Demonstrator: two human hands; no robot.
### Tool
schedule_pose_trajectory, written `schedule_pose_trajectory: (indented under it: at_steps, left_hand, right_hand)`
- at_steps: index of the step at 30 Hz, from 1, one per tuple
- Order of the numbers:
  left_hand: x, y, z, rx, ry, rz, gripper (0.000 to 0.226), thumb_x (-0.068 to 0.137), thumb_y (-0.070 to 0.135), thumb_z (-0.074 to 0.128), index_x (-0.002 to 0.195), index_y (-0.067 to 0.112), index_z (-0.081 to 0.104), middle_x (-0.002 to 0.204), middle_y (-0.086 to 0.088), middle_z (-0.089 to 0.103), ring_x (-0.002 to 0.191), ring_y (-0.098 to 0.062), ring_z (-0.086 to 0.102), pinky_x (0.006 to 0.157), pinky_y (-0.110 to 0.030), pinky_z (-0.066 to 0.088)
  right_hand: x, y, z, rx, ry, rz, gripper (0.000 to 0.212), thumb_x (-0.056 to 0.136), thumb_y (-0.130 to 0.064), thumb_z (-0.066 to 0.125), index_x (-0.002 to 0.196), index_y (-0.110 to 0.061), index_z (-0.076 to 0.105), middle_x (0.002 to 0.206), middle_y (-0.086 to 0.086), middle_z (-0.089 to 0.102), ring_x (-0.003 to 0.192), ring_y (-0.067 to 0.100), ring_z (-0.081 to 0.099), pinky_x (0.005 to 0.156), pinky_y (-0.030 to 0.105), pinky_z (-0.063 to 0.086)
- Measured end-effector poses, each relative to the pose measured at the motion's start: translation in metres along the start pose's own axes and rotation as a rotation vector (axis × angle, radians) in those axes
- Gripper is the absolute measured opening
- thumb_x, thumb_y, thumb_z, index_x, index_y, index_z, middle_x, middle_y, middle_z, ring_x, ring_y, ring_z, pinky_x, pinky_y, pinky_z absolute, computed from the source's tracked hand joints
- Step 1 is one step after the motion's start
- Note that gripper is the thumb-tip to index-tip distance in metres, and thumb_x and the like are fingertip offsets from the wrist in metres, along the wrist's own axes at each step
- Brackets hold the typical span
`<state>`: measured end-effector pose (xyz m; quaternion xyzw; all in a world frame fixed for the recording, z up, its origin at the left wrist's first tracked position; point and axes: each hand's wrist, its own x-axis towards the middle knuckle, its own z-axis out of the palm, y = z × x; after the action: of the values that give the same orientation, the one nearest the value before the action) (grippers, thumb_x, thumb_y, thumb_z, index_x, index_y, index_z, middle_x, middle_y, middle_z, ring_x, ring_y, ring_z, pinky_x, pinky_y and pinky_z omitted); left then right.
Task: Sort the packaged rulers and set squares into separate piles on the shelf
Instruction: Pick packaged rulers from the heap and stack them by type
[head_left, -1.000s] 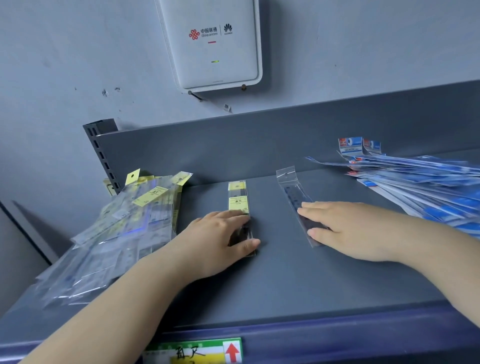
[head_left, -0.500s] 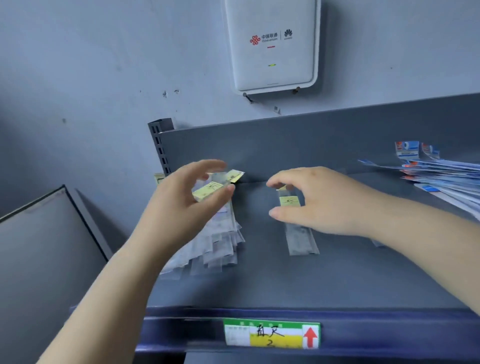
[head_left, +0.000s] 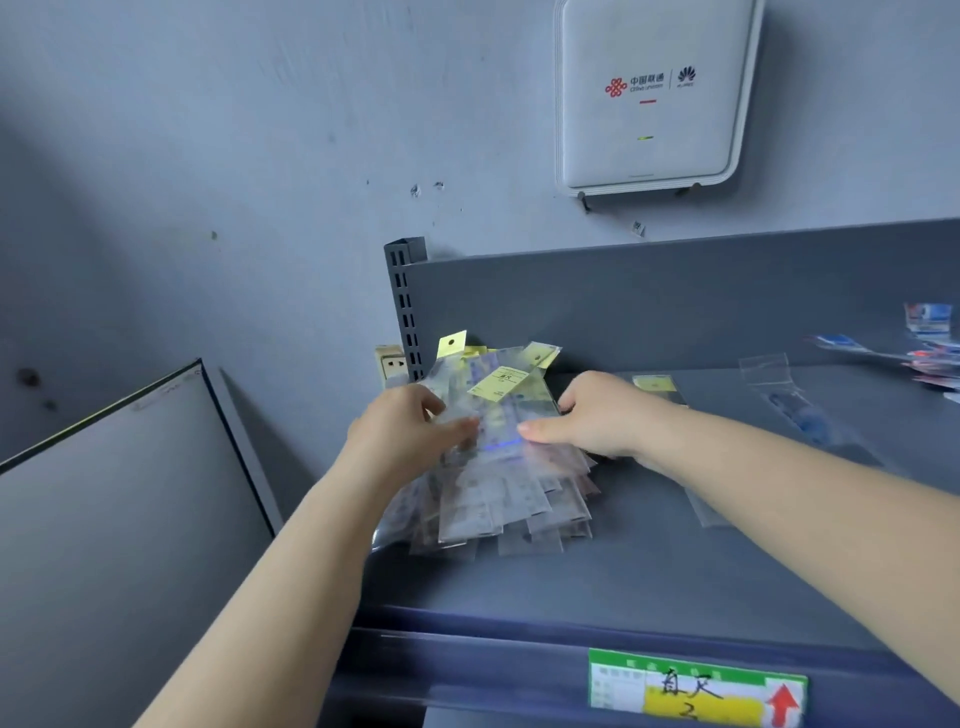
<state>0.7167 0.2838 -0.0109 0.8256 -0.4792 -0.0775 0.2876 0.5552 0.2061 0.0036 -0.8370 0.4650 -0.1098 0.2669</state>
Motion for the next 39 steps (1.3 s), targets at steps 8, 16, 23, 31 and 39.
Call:
schedule_pose_trajectory:
  at_steps: [8, 16, 23, 31, 39]
  left_hand:
    - [-0.003, 0.000, -0.003, -0.444, 0.021, 0.019, 0.013, 0.091, 0.015, 0.057, 0.079, 0.014, 0.051, 0.069, 0.001, 0.048, 0.055, -0.011, 0.039, 0.048, -0.016, 0.033]
    - [-0.002, 0.002, -0.010, -0.886, 0.087, -0.044, 0.020, 0.089, -0.001, 0.048, 0.076, 0.013, 0.051, 0.067, 0.001, 0.060, 0.053, -0.013, 0.042, 0.047, -0.017, 0.032]
    - [-0.006, 0.013, -0.016, -1.118, -0.032, -0.007, 0.018, 0.083, -0.008, 0.058, 0.094, 0.007, 0.058, 0.069, 0.001, 0.065, 0.048, -0.007, 0.058, 0.051, -0.019, 0.042]
    - [-0.018, 0.056, 0.001, -1.144, -0.166, 0.113, 0.046, 0.076, -0.020, 0.059, 0.116, 0.003, 0.058, 0.093, -0.014, 0.068, 0.079, -0.023, 0.068, 0.057, -0.027, 0.057]
    - [-0.034, 0.105, 0.034, -0.947, -0.396, 0.107, 0.030, 0.075, -0.019, 0.062, 0.096, 0.003, 0.061, 0.084, -0.012, 0.062, 0.073, -0.020, 0.067, 0.052, -0.025, 0.055]
  right_hand:
    - [0.012, 0.016, 0.000, 0.446, 0.001, 0.129, 0.017, 0.087, -0.022, 0.063, 0.075, -0.010, 0.058, 0.060, 0.000, 0.051, 0.049, 0.013, 0.041, 0.045, 0.021, 0.028]
    - [0.010, 0.031, -0.019, 0.610, 0.264, 0.052, 0.020, 0.093, -0.011, 0.052, 0.073, -0.011, 0.054, 0.066, 0.001, 0.060, 0.051, 0.013, 0.047, 0.048, 0.022, 0.033]
    - [-0.009, 0.044, -0.062, 0.694, 0.540, -0.074, 0.013, 0.086, -0.013, 0.061, 0.073, -0.013, 0.062, 0.070, 0.003, 0.061, 0.058, 0.011, 0.056, 0.057, 0.021, 0.042]
    - [-0.040, 0.084, -0.127, 0.918, 0.689, -0.188, 0.008, 0.078, -0.009, 0.072, 0.076, -0.013, 0.066, 0.056, -0.008, 0.065, 0.050, 0.002, 0.062, 0.067, 0.018, 0.055]
    - [-0.066, 0.129, -0.148, 0.915, 0.680, -0.184, 0.007, 0.083, -0.009, 0.068, 0.077, -0.013, 0.066, 0.066, -0.003, 0.069, 0.058, 0.008, 0.068, 0.062, 0.016, 0.056]
